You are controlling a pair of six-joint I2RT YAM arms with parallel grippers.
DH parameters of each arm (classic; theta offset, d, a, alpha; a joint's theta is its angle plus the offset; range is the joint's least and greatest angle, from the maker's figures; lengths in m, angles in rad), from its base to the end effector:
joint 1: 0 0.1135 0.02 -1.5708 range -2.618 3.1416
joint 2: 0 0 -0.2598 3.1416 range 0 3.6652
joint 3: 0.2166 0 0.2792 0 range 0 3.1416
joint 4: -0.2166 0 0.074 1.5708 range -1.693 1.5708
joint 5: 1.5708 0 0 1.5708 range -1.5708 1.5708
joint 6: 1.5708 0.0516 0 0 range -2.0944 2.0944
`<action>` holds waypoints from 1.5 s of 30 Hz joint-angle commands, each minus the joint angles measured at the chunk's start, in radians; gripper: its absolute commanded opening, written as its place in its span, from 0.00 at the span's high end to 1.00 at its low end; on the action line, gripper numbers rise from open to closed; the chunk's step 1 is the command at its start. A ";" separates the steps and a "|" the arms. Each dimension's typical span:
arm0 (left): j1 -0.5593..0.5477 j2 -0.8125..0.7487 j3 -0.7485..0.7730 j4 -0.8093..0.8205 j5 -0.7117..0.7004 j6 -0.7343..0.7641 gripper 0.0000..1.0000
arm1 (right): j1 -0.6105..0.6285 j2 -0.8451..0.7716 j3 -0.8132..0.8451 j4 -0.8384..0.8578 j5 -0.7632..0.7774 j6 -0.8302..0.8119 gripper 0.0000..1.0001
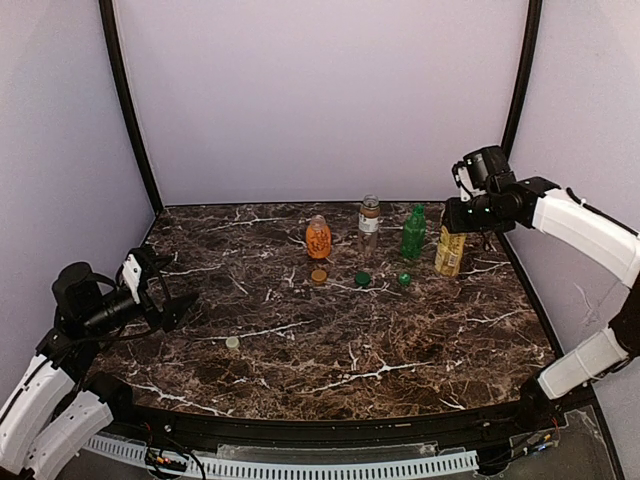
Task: Unscrew the bottle caps
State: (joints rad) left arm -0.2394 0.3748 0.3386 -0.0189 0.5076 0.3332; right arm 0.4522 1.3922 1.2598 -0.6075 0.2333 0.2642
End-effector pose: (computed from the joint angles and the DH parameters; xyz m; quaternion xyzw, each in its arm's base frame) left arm 0.1610 -0.0651 0.2521 0.3641 0.6257 -0.1510 0.6732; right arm 0.3144 0.1395 0.3089 -0.0385 0.9091 0.0408 0.4127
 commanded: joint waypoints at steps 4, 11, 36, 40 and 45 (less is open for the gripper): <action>0.052 -0.014 -0.074 0.038 -0.012 -0.096 0.01 | -0.210 0.063 -0.042 0.203 -0.003 -0.023 0.90; 0.079 -0.018 -0.079 0.033 -0.006 -0.094 0.01 | -0.286 0.233 0.044 0.270 -0.028 -0.031 0.89; 0.083 -0.011 -0.087 0.046 0.007 -0.083 0.01 | -0.319 0.307 0.030 0.338 -0.080 -0.023 0.43; 0.084 -0.011 -0.087 0.046 0.012 -0.086 0.01 | -0.319 0.307 0.038 0.330 -0.079 -0.033 0.33; 0.084 -0.011 -0.087 0.046 0.015 -0.086 0.01 | -0.319 0.302 0.052 0.321 -0.080 -0.045 0.22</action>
State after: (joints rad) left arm -0.1642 0.3637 0.2714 0.0116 0.5049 0.2512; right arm 0.1406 1.6909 1.2930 -0.2977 0.1532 0.2333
